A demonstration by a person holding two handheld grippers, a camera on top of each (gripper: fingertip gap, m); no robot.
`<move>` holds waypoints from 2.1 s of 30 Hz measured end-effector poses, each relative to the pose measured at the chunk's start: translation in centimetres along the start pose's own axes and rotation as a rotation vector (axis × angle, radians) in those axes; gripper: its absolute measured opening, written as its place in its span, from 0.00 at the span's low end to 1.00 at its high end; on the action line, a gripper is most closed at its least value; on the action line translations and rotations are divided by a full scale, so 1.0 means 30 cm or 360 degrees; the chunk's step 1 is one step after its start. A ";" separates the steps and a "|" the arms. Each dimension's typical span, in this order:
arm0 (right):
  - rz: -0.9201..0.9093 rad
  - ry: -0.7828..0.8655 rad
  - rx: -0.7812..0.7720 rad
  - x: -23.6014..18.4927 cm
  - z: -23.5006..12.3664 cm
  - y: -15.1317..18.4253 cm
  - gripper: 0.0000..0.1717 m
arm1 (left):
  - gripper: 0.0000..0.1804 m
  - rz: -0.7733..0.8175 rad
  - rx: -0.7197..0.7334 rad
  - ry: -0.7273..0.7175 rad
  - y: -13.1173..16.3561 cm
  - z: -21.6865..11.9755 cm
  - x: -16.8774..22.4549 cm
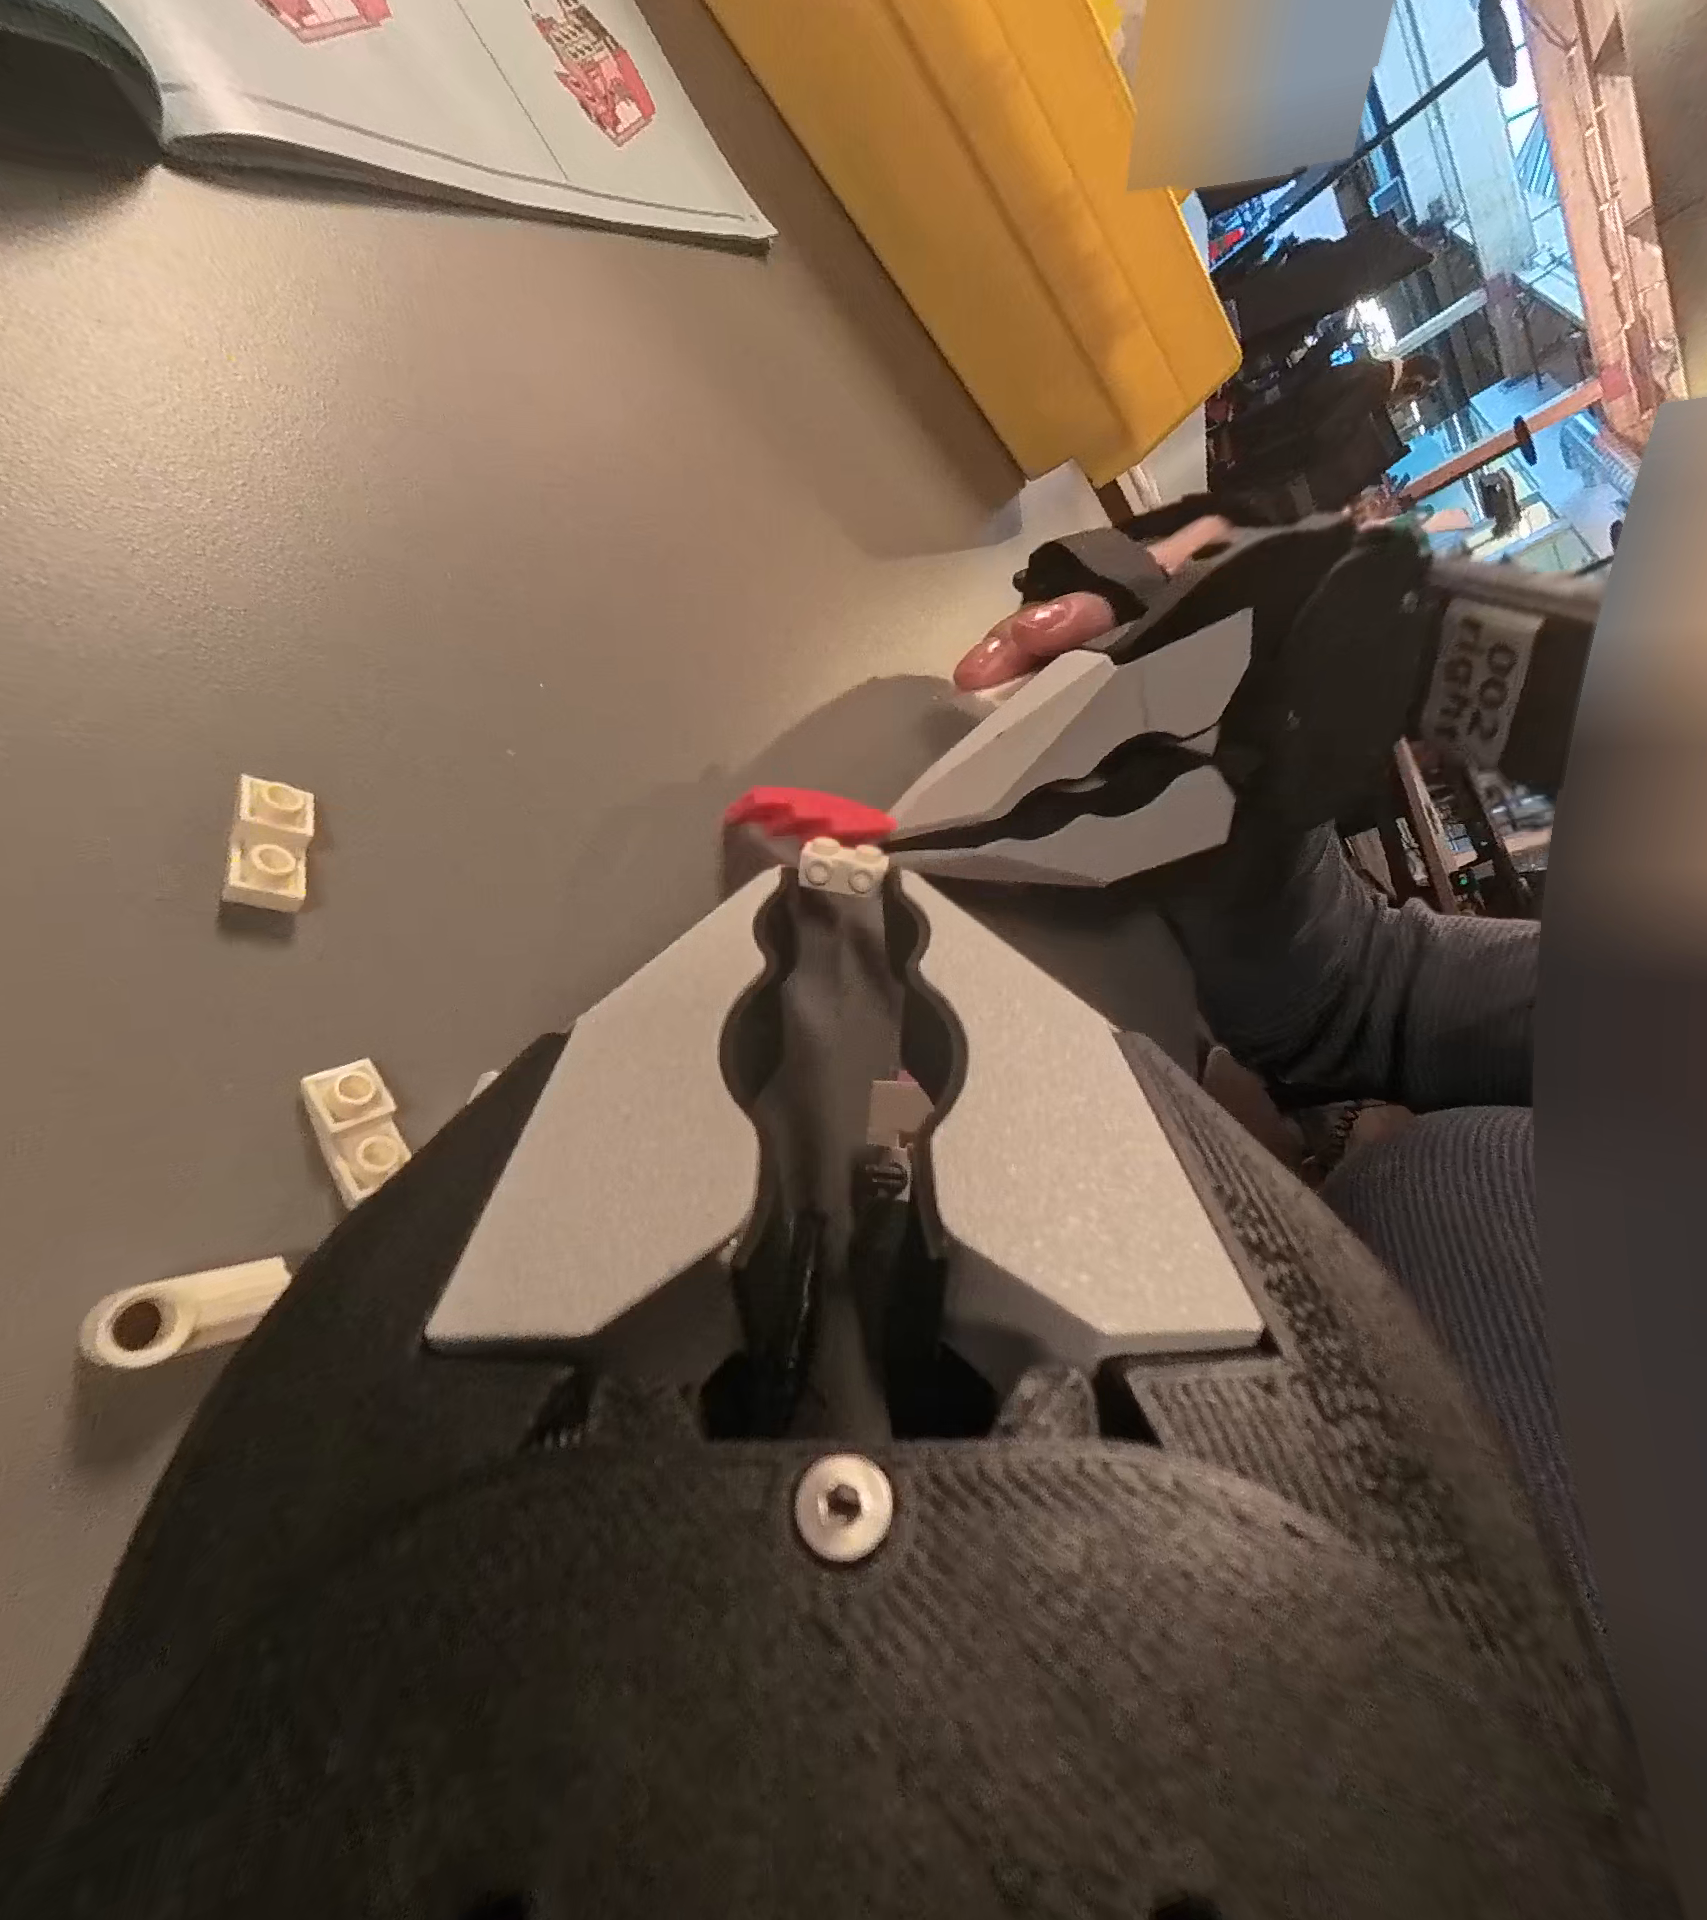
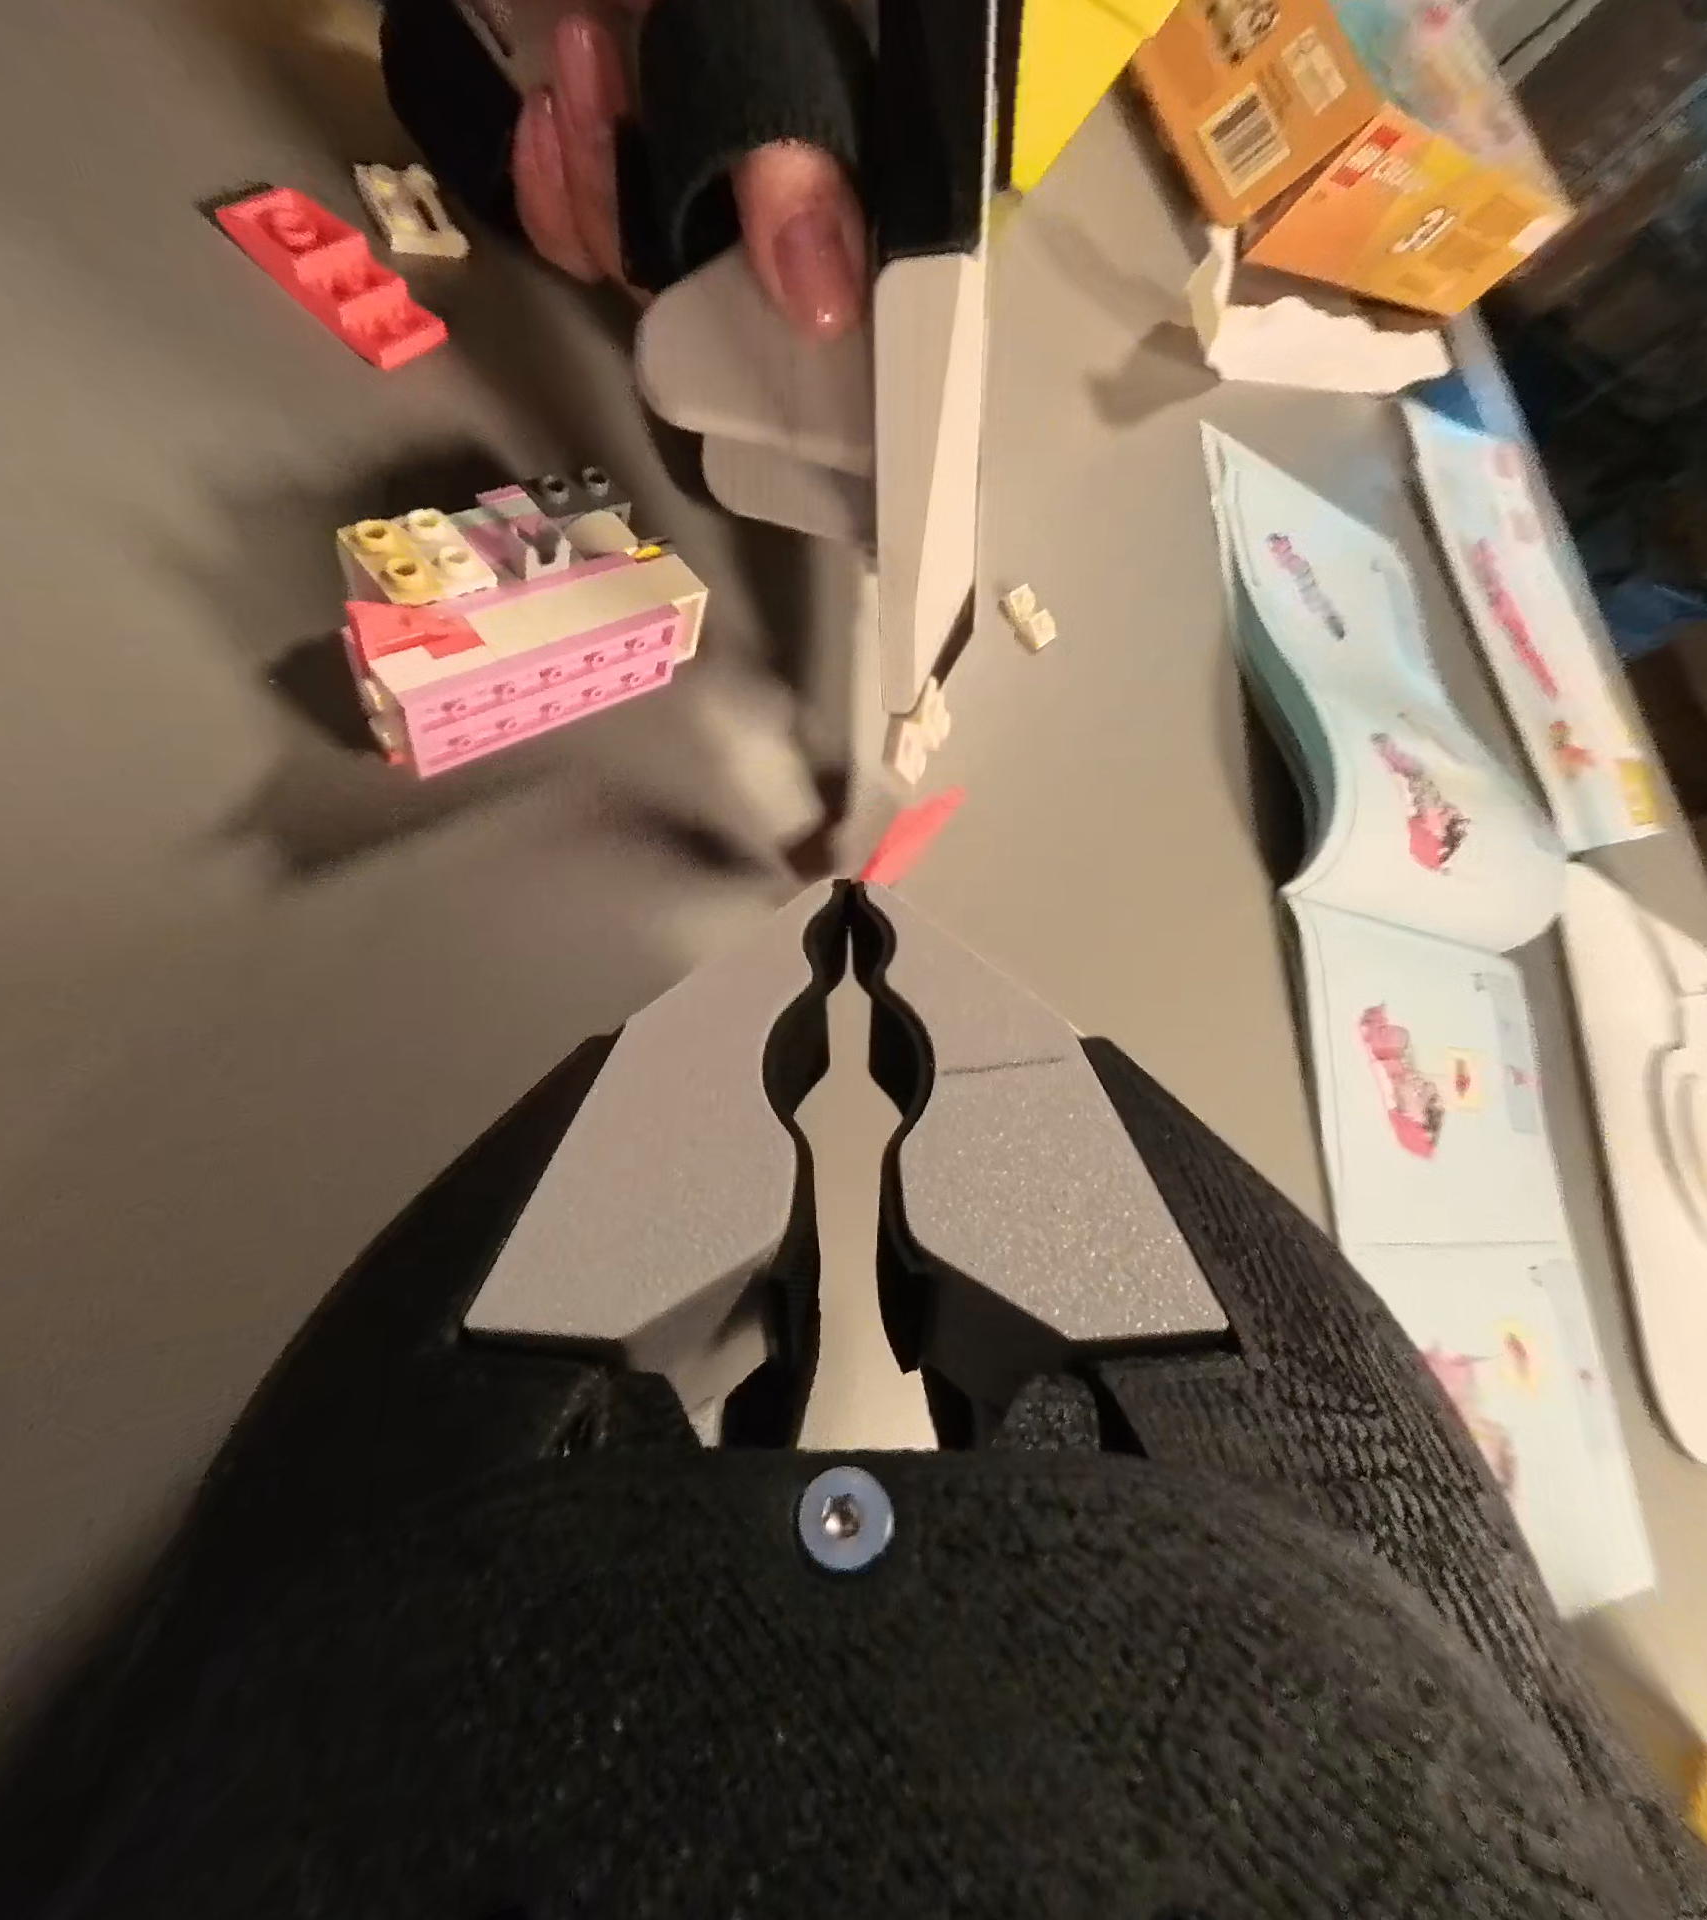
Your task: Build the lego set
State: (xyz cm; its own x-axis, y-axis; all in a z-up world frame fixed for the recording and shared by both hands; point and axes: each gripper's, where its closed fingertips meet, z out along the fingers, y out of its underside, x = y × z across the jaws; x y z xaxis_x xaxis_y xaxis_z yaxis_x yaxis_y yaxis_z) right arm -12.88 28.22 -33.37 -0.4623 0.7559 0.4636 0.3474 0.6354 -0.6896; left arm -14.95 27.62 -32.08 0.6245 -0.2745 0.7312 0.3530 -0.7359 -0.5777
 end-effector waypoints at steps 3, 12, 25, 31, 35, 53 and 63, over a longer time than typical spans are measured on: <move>0.0144 -0.0147 -0.0067 0.000 -0.026 0.028 0.00 | 0.08 -0.0007 0.0002 0.0012 0.000 -0.003 0.002; 0.0537 -0.0043 -0.0091 0.066 -0.029 0.023 0.14 | 0.08 -0.0006 0.0008 0.0018 -0.002 -0.006 0.004; 0.0788 -0.0055 -0.0290 0.015 0.026 0.044 0.13 | 0.08 0.0014 -0.0003 -0.0002 0.002 -0.002 0.003; 0.0604 0.0008 -0.0233 0.041 0.009 0.062 0.11 | 0.08 0.0048 0.0019 -0.0002 -0.007 -0.004 0.008; 0.0250 0.0143 -0.0253 0.064 -0.006 0.080 0.11 | 0.08 0.0231 0.0097 0.0071 -0.037 -0.010 0.059; 0.1828 -0.0873 0.1105 0.122 -0.189 -0.221 0.10 | 0.08 0.1227 0.0551 0.0145 -0.110 -0.063 0.281; 0.2124 -0.1277 0.1271 0.104 -0.215 -0.261 0.02 | 0.08 0.1348 0.0603 0.0101 -0.105 -0.042 0.299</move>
State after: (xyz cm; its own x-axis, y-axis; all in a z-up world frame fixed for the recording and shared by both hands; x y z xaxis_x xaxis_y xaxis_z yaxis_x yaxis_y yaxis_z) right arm -11.79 26.63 -22.92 -0.5586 0.2347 -0.7955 0.4547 -0.7155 -0.5304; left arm -11.35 26.69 -23.24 0.7425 -0.6695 0.0237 0.0080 -0.0265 -0.9996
